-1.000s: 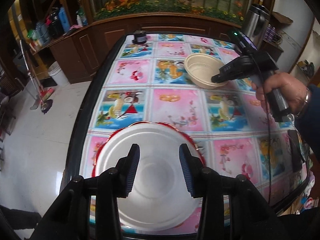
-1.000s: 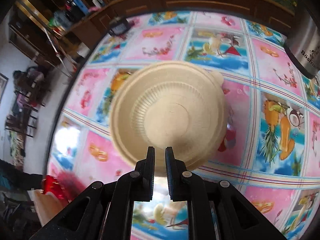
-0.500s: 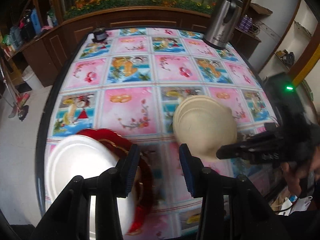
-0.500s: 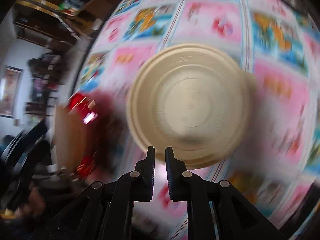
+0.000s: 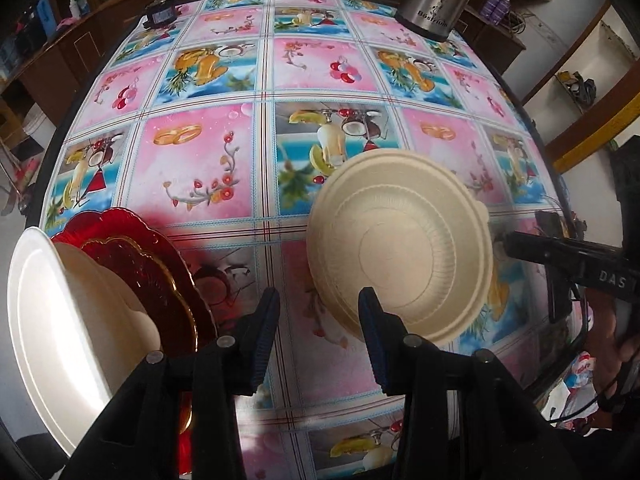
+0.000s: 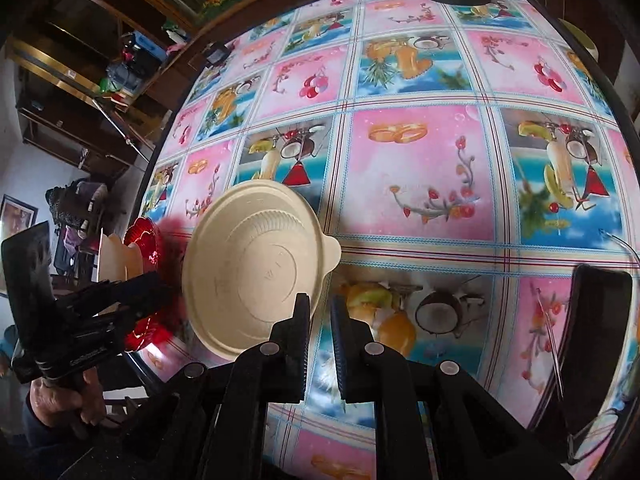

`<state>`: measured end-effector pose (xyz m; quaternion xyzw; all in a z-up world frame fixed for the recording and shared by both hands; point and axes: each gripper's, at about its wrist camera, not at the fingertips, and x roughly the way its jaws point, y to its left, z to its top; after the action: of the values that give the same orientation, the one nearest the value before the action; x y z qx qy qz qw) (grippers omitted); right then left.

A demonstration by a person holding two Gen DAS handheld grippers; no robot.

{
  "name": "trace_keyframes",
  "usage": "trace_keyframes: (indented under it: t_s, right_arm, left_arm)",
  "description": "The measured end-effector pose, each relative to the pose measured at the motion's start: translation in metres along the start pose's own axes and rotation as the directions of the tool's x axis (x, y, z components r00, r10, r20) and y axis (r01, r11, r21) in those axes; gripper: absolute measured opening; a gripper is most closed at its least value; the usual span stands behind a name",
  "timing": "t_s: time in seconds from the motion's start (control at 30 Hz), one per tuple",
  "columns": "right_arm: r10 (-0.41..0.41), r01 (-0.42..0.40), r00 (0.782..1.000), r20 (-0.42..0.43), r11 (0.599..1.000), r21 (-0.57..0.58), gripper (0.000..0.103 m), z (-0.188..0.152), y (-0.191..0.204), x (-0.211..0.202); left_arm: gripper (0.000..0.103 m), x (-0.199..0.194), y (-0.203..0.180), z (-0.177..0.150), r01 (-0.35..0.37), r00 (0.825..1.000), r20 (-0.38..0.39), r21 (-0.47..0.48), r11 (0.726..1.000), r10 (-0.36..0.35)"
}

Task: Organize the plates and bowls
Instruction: 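Move the left gripper to the beige pulp bowl and grasp its rim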

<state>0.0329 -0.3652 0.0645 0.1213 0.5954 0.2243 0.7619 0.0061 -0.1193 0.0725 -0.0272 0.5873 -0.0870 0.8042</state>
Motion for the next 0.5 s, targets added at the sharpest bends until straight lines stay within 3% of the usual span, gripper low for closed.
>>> trace_keyframes:
  t_s: [0.27,0.33,0.37,0.5]
  right_arm:
    - [0.037,-0.037,0.999,-0.012,0.999,0.005,0.012,0.004,-0.001,0.012]
    - [0.046,-0.046,0.999,-0.011,0.999,0.01,0.012,0.006,-0.001,0.015]
    - [0.05,-0.05,0.999,-0.014,0.999,0.011,0.012,0.007,-0.001,0.017]
    - [0.052,-0.052,0.999,-0.011,0.999,0.012,0.012,0.006,0.002,0.019]
  left_arm:
    - [0.04,0.017,0.001,0.008,0.004,1.0,-0.021,-0.02,1.0,-0.005]
    - [0.034,0.024,-0.001,0.008,0.01,0.999,-0.034,-0.014,1.0,-0.01]
    - [0.019,0.027,-0.001,0.008,0.013,0.999,-0.04,-0.011,1.0,-0.014]
    - [0.018,0.029,-0.003,0.006,0.009,0.999,-0.038,0.002,1.0,-0.009]
